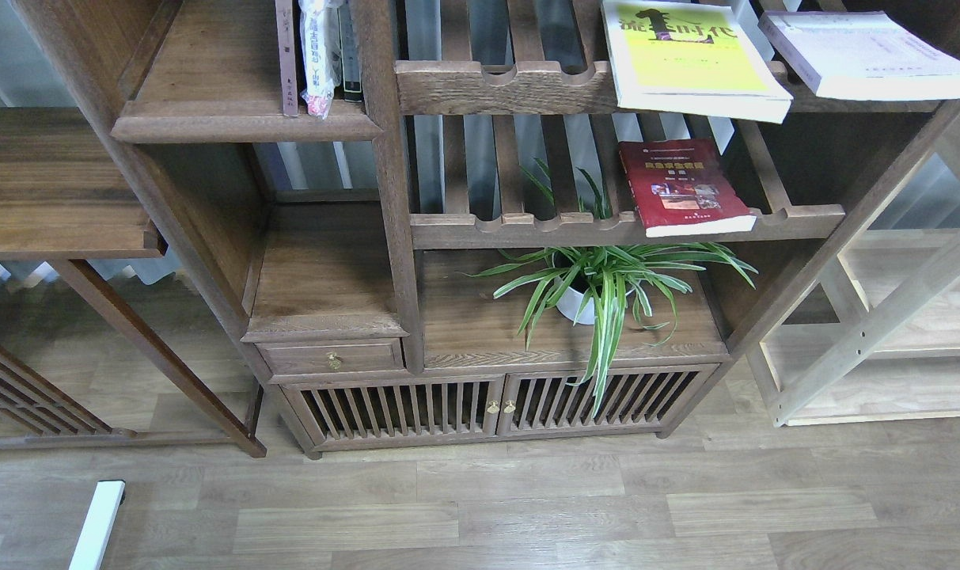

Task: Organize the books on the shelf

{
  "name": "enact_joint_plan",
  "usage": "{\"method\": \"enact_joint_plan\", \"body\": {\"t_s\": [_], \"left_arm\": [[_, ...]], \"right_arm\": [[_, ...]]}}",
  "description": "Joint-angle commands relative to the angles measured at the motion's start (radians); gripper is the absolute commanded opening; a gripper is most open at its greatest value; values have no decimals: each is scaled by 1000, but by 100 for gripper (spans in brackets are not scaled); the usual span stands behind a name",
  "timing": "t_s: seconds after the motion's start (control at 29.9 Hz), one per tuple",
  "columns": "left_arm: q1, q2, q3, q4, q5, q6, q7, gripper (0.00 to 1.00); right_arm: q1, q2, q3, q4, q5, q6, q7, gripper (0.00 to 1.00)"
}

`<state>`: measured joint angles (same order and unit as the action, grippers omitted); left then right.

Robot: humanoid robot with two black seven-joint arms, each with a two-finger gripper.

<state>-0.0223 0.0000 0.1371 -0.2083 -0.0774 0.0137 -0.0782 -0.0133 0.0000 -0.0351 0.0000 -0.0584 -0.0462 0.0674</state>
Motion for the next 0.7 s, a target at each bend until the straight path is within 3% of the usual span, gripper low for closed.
{"method": "enact_joint_plan", "body": {"t_s": [0.0, 0.67], "left_arm": [[-11, 0, -1, -6, -1, -8, -2, 99], [-222, 0, -119, 0, -7, 2, -6, 99]], "right_arm": [[21, 0, 1, -265, 0, -1, 0, 100], [102, 0, 0, -268, 0, -3, 0, 100]]}}
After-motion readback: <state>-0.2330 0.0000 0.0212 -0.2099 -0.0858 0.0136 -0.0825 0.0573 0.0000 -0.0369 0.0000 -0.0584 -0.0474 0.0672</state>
